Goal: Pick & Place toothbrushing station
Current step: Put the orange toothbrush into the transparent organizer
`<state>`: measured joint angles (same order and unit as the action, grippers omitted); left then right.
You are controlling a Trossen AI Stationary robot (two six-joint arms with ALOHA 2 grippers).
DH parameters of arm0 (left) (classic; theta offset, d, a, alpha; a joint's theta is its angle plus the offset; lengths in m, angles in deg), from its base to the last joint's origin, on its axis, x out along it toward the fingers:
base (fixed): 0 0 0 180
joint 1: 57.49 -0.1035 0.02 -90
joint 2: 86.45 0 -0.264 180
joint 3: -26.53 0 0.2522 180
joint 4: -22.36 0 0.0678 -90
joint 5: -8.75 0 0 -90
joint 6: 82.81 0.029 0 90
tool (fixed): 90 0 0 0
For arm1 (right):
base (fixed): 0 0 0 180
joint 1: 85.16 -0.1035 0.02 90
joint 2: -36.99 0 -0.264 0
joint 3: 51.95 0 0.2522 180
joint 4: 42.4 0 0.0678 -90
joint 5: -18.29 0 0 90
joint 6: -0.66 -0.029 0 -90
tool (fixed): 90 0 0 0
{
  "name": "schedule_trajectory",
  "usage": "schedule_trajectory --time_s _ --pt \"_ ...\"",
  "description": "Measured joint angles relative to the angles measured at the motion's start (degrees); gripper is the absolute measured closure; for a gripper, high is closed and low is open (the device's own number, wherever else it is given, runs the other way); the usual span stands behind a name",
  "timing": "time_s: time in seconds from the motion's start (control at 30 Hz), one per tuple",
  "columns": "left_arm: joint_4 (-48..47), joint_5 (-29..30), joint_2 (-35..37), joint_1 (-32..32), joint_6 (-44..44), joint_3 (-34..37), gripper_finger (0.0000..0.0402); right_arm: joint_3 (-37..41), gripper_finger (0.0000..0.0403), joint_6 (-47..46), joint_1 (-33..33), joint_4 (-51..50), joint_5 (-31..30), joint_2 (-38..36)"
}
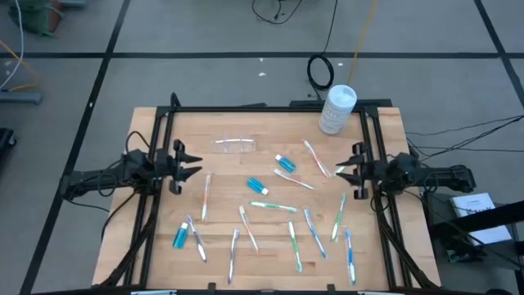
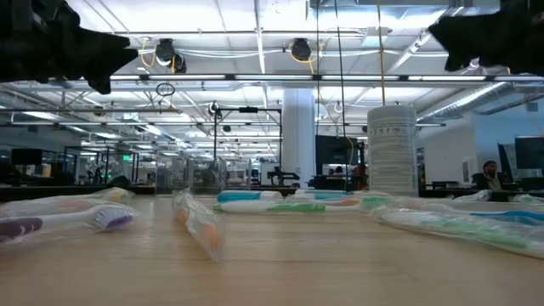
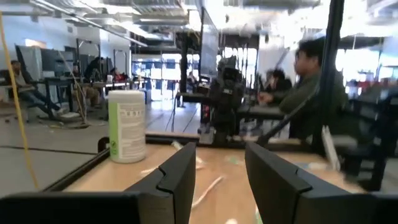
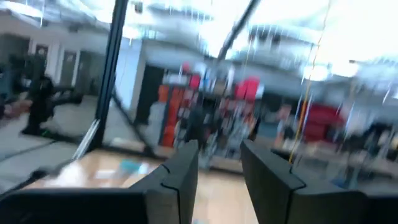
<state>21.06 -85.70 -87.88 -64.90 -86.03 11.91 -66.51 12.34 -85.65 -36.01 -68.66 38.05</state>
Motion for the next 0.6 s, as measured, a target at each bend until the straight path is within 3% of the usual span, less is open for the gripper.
schedule_trajectory --time_s 0.23,0.33,0.47,0.53,0.6 --pt "4.3 0.0 0.0 0.0 -4.0 0.0 0.0256 0.0 0.0289 2.1 0.0 12.9 -1.8 0.0" --pt "4.2 2.7 0.0 0.0 -10.2 -0.1 0.0256 0.0 0.0289 5.7 0.0 21.5 -10.8 0.7" --pt "4.0 11.9 -2.2 0.0 -8.4 -2.3 0.0256 0.0 0.0289 -0.2 0.6 23.9 -30.8 4.1" --pt "3.2 15.6 -5.0 0.0 -8.4 -4.8 0.0256 0.0 0.0289 -0.7 1.8 23.1 -34.4 8.0" --pt "2.1 16.2 -9.1 0.0 -10.1 -7.7 0.0256 -0.3 0.0289 -2.5 3.3 25.0 -33.5 12.8"
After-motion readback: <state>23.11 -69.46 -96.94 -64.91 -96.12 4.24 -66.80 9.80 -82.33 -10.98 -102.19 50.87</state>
